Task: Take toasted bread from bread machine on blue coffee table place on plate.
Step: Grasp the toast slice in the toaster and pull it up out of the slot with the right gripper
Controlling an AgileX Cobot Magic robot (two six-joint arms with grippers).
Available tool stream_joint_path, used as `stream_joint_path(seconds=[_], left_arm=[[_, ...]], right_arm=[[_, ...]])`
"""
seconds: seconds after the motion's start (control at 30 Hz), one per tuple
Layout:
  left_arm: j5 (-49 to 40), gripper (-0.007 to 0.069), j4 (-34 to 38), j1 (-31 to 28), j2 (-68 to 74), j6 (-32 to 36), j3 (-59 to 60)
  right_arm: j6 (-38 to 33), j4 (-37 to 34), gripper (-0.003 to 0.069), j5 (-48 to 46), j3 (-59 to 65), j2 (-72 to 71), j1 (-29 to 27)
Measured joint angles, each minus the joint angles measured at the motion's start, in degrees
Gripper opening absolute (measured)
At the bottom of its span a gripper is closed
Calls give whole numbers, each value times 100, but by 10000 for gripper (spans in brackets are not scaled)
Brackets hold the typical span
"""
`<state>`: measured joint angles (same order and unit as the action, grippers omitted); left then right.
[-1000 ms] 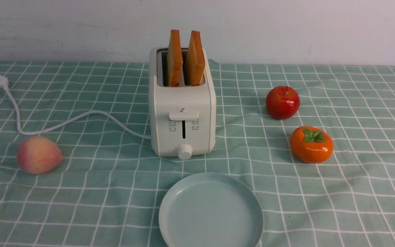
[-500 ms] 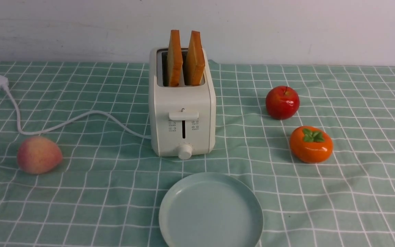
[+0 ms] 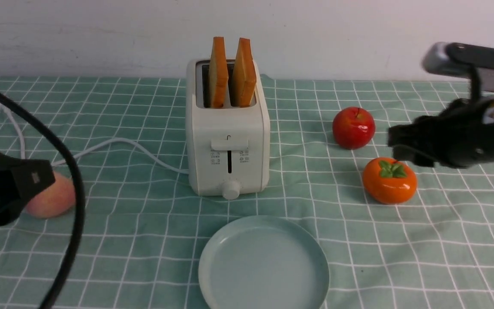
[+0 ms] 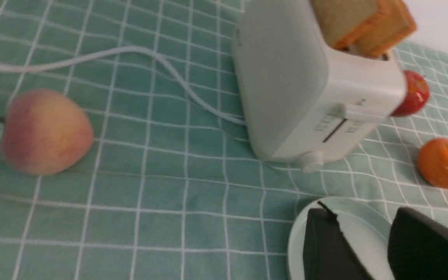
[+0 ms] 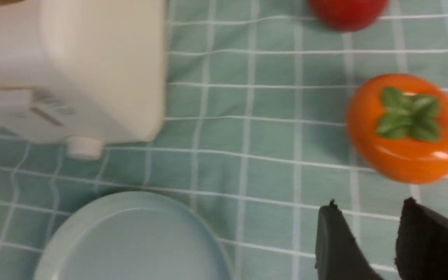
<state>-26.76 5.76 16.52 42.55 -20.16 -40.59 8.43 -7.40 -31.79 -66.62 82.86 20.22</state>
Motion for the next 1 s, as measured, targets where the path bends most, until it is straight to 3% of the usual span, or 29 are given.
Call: stream_joint_path(seconds=[0.3,0.47,0.67,0.9,1.0], left_arm=[[634,238,24,594,13,356,0],[680,238,24,600,13,376,0],[680,238,24,600,25,376,0],[680,238,24,600,117,376,0],[680,238,24,600,146,376,0]], right_arm=[[25,-100,293,436,-2343,1621,826],[25,-367,381,600,-3376,2514,869],[25,-478,420,872,-3835,3080,869],[25,-378,407,1434,-3890,3516,869],[25,-373,311,1455,-3890,3602,869]])
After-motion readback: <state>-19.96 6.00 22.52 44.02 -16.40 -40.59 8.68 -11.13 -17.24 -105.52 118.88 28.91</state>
